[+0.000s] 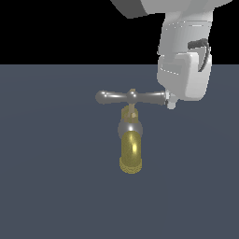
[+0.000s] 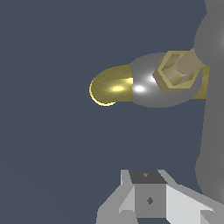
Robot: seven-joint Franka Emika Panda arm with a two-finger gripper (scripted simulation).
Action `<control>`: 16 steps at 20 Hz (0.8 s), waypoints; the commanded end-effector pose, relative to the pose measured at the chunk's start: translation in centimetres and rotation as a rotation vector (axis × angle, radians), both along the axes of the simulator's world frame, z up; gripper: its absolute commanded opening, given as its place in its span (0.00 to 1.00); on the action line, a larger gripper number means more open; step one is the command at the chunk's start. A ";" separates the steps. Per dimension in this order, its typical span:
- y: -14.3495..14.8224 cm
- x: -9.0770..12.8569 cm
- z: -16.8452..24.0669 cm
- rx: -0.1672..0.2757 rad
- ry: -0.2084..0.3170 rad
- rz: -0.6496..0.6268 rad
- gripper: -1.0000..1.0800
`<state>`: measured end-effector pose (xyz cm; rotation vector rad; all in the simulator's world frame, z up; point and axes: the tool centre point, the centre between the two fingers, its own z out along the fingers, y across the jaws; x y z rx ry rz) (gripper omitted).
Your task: Turn on the faucet by rotating a designated handle.
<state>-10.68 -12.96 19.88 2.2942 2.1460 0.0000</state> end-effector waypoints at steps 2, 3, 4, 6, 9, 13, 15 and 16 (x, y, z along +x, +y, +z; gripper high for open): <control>-0.1 0.3 0.0 0.000 0.000 0.000 0.00; -0.1 0.5 0.0 0.000 0.000 0.000 0.00; -0.2 0.8 0.0 0.000 0.000 0.000 0.00; -0.3 1.3 0.0 0.000 0.000 0.000 0.00; -0.4 2.1 0.0 0.000 0.000 0.000 0.00; -0.6 3.1 0.0 0.000 0.000 0.000 0.00; -0.7 3.6 0.0 0.000 0.000 0.000 0.00; -0.8 3.9 0.0 0.000 0.000 0.000 0.00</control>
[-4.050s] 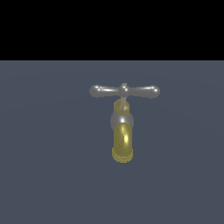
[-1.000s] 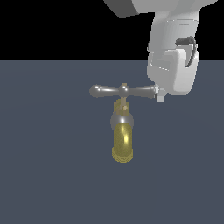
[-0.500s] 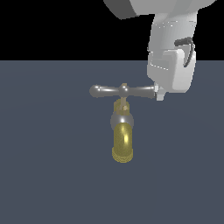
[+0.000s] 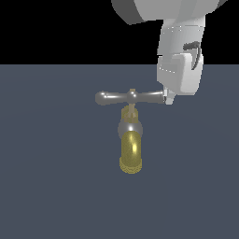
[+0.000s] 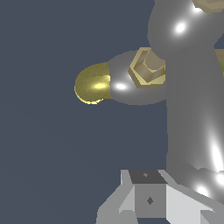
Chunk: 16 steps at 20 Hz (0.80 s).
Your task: Turn on the faucet by rotating a designated handle.
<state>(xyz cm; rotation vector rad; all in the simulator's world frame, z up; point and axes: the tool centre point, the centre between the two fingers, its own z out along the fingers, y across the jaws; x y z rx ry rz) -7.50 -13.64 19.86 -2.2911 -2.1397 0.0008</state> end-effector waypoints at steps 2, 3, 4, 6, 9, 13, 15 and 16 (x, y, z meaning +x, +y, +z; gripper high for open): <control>-0.2 1.2 0.0 -0.004 -0.005 0.002 0.00; -0.3 1.5 0.0 -0.004 -0.005 0.002 0.00; -0.3 1.8 0.0 -0.004 -0.005 0.002 0.00; -0.4 2.3 0.0 -0.004 -0.005 0.002 0.00; -0.6 3.1 0.0 -0.004 -0.005 0.002 0.00; -0.8 4.2 0.0 -0.004 -0.005 0.002 0.00; -0.9 4.7 0.0 -0.004 -0.005 0.002 0.00; -1.0 5.0 0.0 -0.004 -0.005 0.002 0.00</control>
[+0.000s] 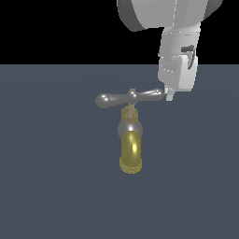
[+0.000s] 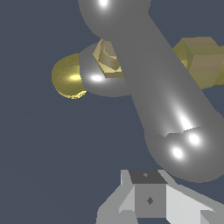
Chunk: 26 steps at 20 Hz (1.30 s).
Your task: Turn on the faucet by rotating a designated handle.
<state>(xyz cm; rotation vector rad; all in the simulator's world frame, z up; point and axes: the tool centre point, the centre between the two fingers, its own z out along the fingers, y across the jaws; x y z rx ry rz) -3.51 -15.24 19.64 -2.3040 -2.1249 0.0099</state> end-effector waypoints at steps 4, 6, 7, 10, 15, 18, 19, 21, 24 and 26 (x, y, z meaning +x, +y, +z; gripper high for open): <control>0.5 1.0 0.0 0.000 -0.002 0.002 0.00; 1.0 1.7 0.1 0.000 -0.003 0.003 0.00; 1.2 2.1 0.1 0.000 -0.003 0.004 0.00; 1.9 3.1 0.1 0.000 -0.004 0.005 0.00; 3.1 4.9 0.1 0.000 -0.006 0.008 0.00; 3.8 5.9 0.2 -0.001 -0.007 0.010 0.00; 4.0 6.2 0.2 -0.001 -0.007 0.011 0.00; 4.5 6.9 0.2 -0.001 -0.008 0.012 0.00; 5.1 7.9 0.2 -0.001 -0.009 0.013 0.00; 5.3 8.2 0.2 -0.001 -0.010 0.014 0.00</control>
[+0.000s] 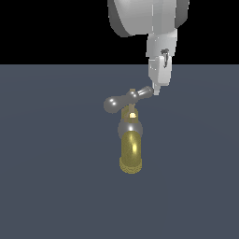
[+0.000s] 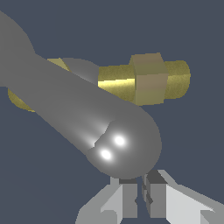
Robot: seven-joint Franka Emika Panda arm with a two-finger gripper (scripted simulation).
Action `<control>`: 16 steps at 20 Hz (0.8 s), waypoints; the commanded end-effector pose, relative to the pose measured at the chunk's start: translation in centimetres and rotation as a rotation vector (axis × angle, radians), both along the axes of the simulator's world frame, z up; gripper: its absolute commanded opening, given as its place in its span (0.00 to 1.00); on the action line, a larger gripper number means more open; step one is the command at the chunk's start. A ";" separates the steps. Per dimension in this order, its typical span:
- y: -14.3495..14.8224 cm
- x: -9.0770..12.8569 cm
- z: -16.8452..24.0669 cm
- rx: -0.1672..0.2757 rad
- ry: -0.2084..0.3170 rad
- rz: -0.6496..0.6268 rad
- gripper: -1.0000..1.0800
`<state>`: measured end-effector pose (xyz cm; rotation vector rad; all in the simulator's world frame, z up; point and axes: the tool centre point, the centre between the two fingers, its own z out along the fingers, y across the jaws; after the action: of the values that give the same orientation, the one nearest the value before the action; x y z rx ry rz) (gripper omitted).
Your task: Turn on the faucet by rotating a designated handle.
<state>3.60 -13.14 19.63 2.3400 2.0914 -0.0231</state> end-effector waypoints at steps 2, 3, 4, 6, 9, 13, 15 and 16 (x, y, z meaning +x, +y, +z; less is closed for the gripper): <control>0.8 0.2 0.0 0.001 -0.001 0.003 0.00; 1.6 0.4 0.0 0.002 -0.001 0.006 0.00; 2.4 0.6 0.0 0.002 -0.002 0.009 0.00; 4.1 1.0 0.1 0.004 -0.003 0.016 0.00; 6.5 1.6 0.1 0.007 -0.005 0.025 0.00; 9.8 2.3 0.2 0.010 -0.007 0.038 0.00; 11.4 2.6 0.2 0.012 -0.008 0.044 0.00; 11.4 2.6 0.2 0.012 -0.008 0.044 0.00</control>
<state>5.69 -7.75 19.66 2.3621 2.0422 -0.0296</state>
